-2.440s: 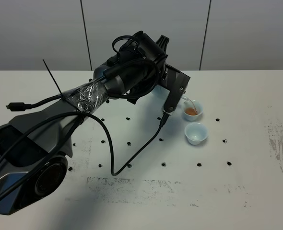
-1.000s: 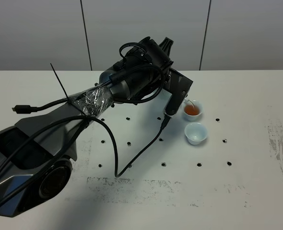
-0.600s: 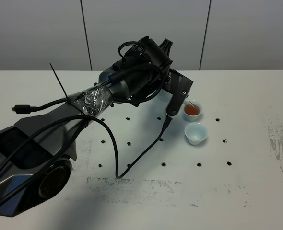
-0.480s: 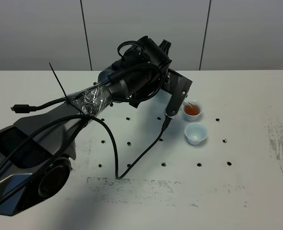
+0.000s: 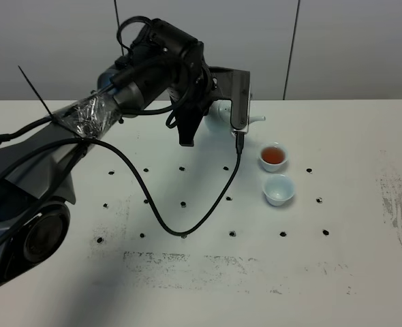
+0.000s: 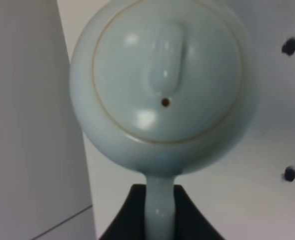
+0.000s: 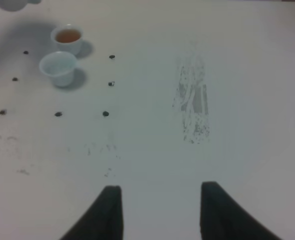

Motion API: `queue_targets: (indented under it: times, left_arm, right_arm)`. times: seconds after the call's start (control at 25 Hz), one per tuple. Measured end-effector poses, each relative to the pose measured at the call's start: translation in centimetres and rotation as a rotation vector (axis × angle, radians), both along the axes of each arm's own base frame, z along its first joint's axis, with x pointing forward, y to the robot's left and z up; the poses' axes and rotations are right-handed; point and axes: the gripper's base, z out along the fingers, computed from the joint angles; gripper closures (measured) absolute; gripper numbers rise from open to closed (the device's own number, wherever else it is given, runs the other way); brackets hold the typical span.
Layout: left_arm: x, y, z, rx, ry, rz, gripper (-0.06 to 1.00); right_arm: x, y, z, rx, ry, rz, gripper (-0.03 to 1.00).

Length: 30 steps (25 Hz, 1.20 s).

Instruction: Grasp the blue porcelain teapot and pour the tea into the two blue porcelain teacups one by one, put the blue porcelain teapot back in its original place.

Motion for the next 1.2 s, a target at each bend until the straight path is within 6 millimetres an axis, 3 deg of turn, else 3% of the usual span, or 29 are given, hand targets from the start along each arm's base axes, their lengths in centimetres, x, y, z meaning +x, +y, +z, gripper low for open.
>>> queue_targets:
  times: [0.28, 0.76, 1.04, 1.2]
  left_arm:
    - [0.8, 2.4, -0.2, -0.091, 0.108, 0.133, 0.9]
    - [0.5, 3.1, -0.1, -0.281, 0.241, 0.235, 0.9]
    - [-1.4, 5.6, -1.2, -0.355, 0.219, 0.302, 0.9]
    - [-1.5, 6.2, -1.9, -0.458, 0.212, 0.348, 0.9]
  right_arm:
    - [0.0, 0.0, 0.0, 0.0, 0.0, 0.0, 0.62]
    - [0.0, 0.0, 0.0, 0.0, 0.0, 0.0, 0.62]
    - [0.0, 0.0, 0.0, 0.0, 0.0, 0.0, 0.62]
    - [0.0, 0.0, 0.0, 0.0, 0.0, 0.0, 0.62]
